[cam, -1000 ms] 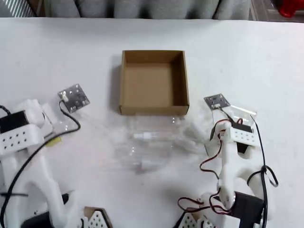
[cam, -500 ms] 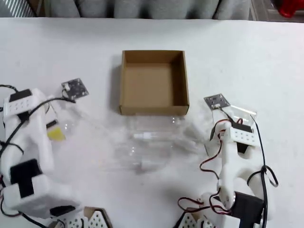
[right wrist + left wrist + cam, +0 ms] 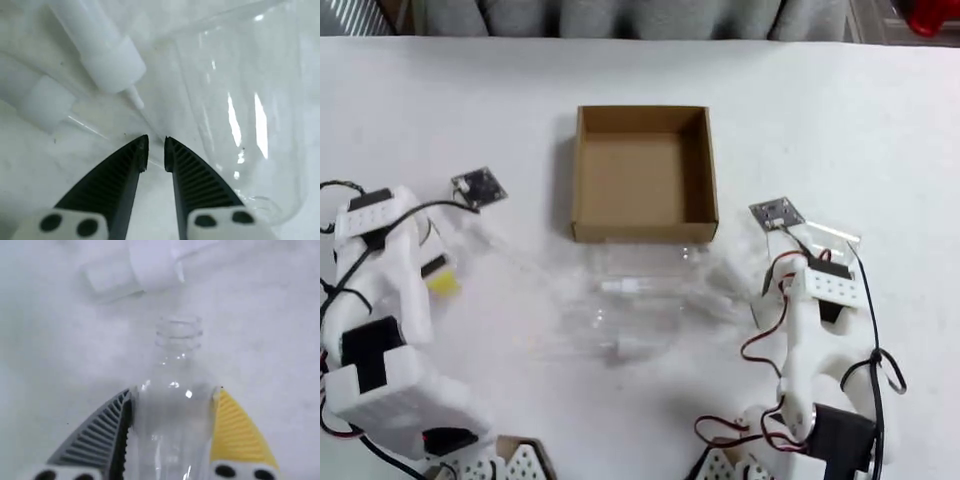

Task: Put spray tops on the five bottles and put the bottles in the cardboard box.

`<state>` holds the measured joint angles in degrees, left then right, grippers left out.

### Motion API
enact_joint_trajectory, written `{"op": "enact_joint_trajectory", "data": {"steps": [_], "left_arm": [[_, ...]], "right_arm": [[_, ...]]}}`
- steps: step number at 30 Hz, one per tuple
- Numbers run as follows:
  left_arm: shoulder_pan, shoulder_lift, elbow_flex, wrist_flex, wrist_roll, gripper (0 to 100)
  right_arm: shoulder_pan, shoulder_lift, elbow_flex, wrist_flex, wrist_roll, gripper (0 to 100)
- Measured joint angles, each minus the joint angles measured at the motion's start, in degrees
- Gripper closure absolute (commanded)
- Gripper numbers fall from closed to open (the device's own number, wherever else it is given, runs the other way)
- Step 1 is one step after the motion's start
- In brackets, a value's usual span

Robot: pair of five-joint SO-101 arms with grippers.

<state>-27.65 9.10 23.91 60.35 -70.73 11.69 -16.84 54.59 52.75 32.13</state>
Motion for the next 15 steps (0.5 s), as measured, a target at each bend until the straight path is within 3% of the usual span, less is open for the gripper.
{"op": "enact_joint_trajectory", "data": {"steps": [4,9,15], "left_arm": [[1.05,0.0,0.0,2.37,5.54,97],[1.41,-2.46,-3.96,11.43,13.1,98],[1.41,-13.19,-7.65,19.16,28.22,98]], "right_arm": [[0.0,0.0,0.0,0.0,0.0,95.7],[0.0,0.0,0.0,0.0,0.0,95.7],[0.0,0.0,0.0,0.0,0.0,95.7]]}}
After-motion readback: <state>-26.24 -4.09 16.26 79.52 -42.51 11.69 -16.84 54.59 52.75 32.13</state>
